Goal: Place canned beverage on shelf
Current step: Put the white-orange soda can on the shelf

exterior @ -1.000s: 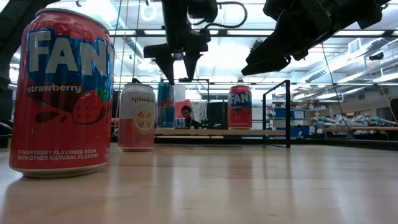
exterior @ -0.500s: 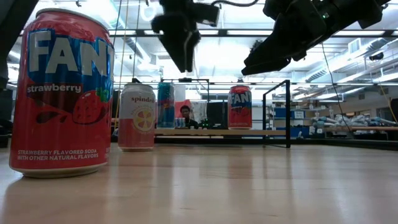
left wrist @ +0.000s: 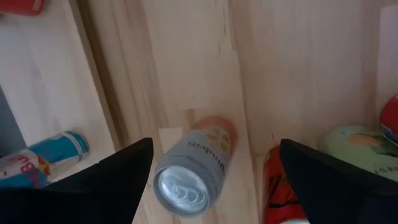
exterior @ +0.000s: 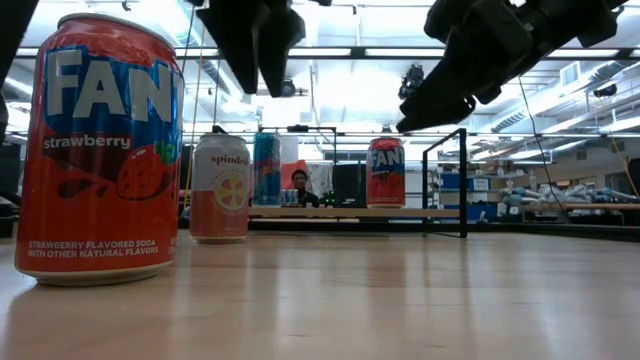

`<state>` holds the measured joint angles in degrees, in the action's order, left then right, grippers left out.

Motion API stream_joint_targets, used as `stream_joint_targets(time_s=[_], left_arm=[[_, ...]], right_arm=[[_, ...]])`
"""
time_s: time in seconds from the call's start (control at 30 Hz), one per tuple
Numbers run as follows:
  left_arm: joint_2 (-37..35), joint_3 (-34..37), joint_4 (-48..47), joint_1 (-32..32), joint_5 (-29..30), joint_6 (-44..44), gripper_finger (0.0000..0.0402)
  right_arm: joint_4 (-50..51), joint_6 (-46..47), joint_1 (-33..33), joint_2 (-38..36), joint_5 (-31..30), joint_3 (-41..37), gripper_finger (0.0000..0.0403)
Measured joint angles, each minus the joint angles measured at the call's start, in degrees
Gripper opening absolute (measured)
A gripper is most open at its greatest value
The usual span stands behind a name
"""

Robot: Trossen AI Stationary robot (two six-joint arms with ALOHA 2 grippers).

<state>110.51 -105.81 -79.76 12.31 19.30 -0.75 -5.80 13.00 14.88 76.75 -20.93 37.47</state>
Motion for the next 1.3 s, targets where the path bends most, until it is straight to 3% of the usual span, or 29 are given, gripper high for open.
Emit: stream_joint_targets(time_s=[0.3, 0.4, 0.7, 0.83, 1.03, 1.3], left_arm=[[-11.02, 20.35, 14.31, 3.80, 2.29, -1.09, 0.0339], [-14.72, 23.33, 12.53, 5.14, 2.28, -4.50, 0.0327], [-20.14, 23.69, 9.55, 2.55, -2.05, -15.23, 0.0302], [-18.98, 23.73, 9.69, -0.44, -0.07, -16.68, 0.0295], [-17.88, 23.75, 10.01, -5.07, 0.61, -16.32, 0.0295], [-17.80, 23.75, 10.13, -6.28, 0.53, -7.32, 0.0295]], right_arm=[[3.76, 6.45, 0.06, 1.45, 2.94, 0.00, 0.0362], [1.65, 7.53, 0.08, 4.20, 3.74, 0.00, 0.0362], [-3.60, 6.35, 0.05, 7.94, 3.73, 0.01, 0.0362], [-3.58, 4.99, 0.16, 6.49, 3.30, 0.02, 0.0362], [-3.22, 1.77, 1.63, 4.33, 2.38, 0.02, 0.0362], [-2.78, 0.94, 3.39, 4.24, -0.52, 0.02, 0.0362]])
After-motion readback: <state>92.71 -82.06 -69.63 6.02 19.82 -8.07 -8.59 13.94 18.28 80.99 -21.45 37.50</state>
